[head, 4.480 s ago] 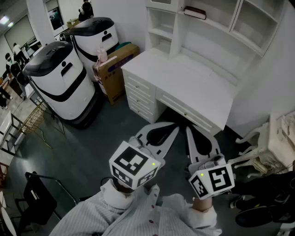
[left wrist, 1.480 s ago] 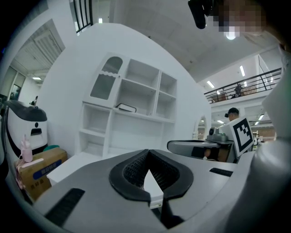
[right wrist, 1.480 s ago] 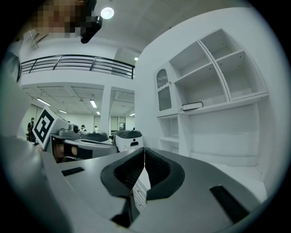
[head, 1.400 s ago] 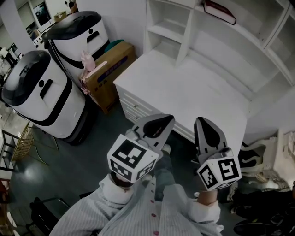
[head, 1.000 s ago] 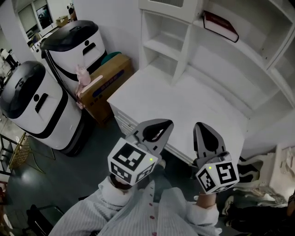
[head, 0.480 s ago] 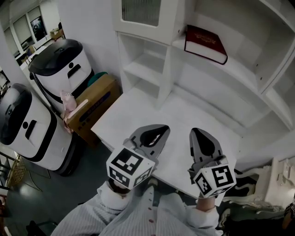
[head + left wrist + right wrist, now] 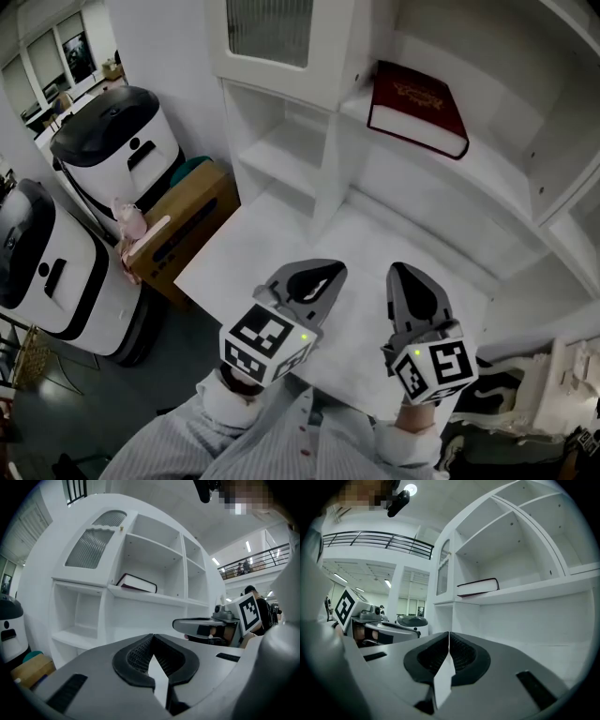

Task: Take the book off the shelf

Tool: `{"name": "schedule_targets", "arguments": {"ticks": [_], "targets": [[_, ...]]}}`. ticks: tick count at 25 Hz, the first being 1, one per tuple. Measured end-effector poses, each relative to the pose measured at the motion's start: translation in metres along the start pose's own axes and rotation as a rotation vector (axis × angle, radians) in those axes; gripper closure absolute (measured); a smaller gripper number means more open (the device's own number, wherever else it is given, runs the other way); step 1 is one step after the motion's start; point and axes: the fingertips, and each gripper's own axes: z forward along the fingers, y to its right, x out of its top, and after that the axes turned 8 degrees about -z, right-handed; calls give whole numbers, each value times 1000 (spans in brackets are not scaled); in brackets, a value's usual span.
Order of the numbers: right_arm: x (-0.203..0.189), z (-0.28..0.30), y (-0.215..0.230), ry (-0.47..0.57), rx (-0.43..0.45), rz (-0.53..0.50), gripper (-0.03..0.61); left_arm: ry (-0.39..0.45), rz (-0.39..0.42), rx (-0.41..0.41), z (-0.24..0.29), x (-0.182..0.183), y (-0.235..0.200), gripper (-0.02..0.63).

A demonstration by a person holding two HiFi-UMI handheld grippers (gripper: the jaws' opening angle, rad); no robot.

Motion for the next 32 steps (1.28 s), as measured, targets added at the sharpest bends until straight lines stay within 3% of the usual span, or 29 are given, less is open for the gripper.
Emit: {"name": "schedule_targets", "arguments": {"ticks": [21,32], "targets": [[-1,34,29,-23,-88,29,563,-12,105,-115,53,42,-32,603],[1,38,29,-17,-84,57,563,23,215,-92,64,79,-46,601]]}}
